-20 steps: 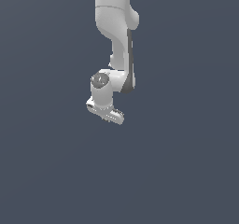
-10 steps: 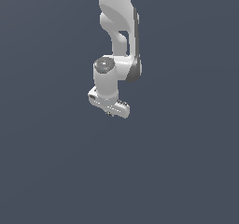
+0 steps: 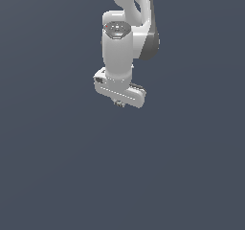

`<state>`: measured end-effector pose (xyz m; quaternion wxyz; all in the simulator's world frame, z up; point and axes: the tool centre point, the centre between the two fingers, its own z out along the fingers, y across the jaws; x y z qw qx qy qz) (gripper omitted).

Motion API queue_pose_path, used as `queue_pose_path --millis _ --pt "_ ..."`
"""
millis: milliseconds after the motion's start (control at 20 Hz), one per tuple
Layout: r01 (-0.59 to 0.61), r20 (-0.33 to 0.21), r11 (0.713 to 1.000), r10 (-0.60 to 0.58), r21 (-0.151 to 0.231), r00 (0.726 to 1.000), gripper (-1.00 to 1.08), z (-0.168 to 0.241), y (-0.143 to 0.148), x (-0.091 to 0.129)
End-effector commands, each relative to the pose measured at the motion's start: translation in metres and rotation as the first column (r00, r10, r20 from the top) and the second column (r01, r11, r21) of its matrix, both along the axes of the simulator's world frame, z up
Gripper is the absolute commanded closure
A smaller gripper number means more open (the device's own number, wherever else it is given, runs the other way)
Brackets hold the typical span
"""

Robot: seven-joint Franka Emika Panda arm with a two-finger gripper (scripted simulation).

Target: Pick up the object and move it to a goal position.

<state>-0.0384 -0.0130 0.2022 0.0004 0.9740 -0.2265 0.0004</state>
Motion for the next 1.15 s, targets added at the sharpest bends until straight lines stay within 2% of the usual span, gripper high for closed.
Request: queue_pose_path --millis 0,550,1100 --pt "0.000 -0.001 1.000 0.000 -0.001 1.000 1.08 0.027 0.009 0.002" --pt "0.000 -0.001 1.000 0.000 0.000 1.000 1.08 0.111 0.038 0.012" --pt "-0.001 -0.001 1.000 0.001 0.001 1.000 1.08 0.131 0.045 0.017"
